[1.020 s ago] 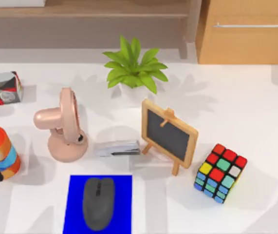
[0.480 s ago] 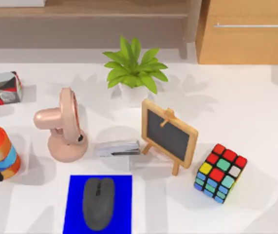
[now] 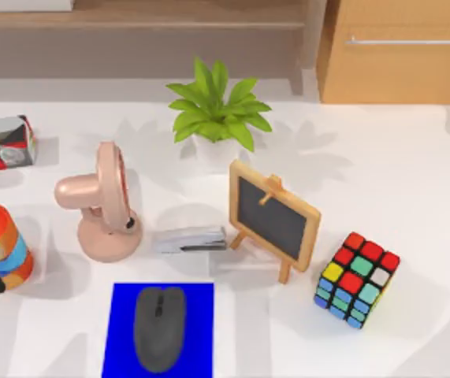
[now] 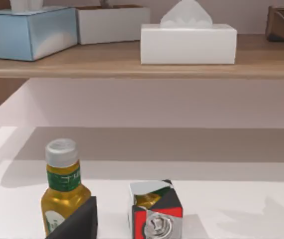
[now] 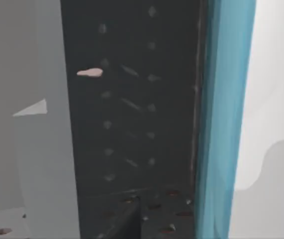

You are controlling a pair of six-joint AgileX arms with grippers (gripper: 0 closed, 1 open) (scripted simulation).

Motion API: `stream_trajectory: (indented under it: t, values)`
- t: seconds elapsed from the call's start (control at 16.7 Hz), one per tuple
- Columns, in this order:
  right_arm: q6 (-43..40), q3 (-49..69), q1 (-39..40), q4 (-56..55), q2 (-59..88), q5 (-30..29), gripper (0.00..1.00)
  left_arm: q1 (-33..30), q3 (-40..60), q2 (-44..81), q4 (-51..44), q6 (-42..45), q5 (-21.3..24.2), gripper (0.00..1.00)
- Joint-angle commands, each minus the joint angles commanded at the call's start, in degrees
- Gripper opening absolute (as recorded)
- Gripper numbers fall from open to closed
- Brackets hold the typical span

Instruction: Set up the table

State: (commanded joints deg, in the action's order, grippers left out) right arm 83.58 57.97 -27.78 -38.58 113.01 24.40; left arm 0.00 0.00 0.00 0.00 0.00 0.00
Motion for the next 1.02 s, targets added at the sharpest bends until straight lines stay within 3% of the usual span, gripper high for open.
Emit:
stream_trajectory:
  t: [0.66, 1.02]
  values:
    - [-0.01, -0.61, -0.36, -0.26, -0.69, 0.27, 1.0, 0.0, 0.0, 0.0, 0.0, 0.0, 0.0, 1.0]
    - [-1.38, -8.14, -3.1, -2.37, -6.8, 2.7, 1.0, 0.0, 0.0, 0.0, 0.0, 0.0, 0.0, 1.0]
